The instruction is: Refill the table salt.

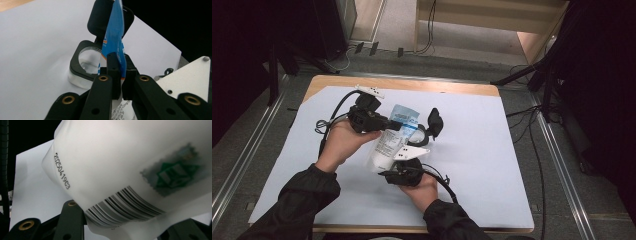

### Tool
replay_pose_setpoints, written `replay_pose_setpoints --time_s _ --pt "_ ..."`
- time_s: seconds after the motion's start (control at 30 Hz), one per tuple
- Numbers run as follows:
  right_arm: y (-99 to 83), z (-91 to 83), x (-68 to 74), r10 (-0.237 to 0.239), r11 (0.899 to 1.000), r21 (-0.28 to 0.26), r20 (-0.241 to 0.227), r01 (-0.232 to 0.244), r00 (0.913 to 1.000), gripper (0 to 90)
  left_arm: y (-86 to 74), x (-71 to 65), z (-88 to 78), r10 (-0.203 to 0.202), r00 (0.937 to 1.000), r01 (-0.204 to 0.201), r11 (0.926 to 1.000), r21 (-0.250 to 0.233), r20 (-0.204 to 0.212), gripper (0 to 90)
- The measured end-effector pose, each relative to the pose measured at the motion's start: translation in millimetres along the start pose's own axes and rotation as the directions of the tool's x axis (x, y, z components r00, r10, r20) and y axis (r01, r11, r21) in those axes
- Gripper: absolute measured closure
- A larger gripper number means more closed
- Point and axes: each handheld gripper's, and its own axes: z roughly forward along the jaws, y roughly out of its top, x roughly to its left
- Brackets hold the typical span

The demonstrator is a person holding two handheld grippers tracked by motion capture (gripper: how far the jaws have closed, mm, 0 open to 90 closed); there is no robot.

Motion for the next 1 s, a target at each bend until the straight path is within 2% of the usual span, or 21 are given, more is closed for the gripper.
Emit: replay_pose_setpoints --time_s 0.13,0.27,0.57,0.67,0.77,1.0 --pt "-3.3 0.5 0.1 0.019 1.000 0.002 -0.005 -0.019 0.9998 59.2 -0.6 0.3 3.6 0.006 1.0000 -0.006 0.9999 0.015 -0.002 84.2" --pt "-5.1 0.7 1.6 0.006 1.000 0.000 0.003 -0.006 1.0000 59.8 -1.7 1.3 3.6 0.011 0.9999 -0.010 0.9995 0.030 -0.001 83.2" --pt "-3.2 -1.1 3.6 -0.016 1.000 -0.017 -0.003 0.016 0.9999 61.7 -1.7 4.0 -0.3 0.006 0.9999 -0.006 0.9996 0.027 -0.016 87.3" --pt "-3.4 -0.3 2.5 0.007 1.000 -0.016 -0.021 -0.008 0.9998 62.1 -0.8 3.7 5.3 0.005 0.9992 -0.003 0.9992 0.039 -0.039 87.2" --pt "-4.1 0.0 0.6 0.025 1.000 -0.013 -0.031 -0.025 0.9992 62.0 0.5 4.5 8.8 -0.004 0.9990 0.007 0.9988 0.048 -0.044 87.4" --pt "-4.1 0.9 -1.3 0.075 0.997 -0.021 -0.069 -0.077 0.9948 62.4 3.9 1.0 20.0 0.004 0.9988 0.000 0.9973 0.073 -0.049 87.5"
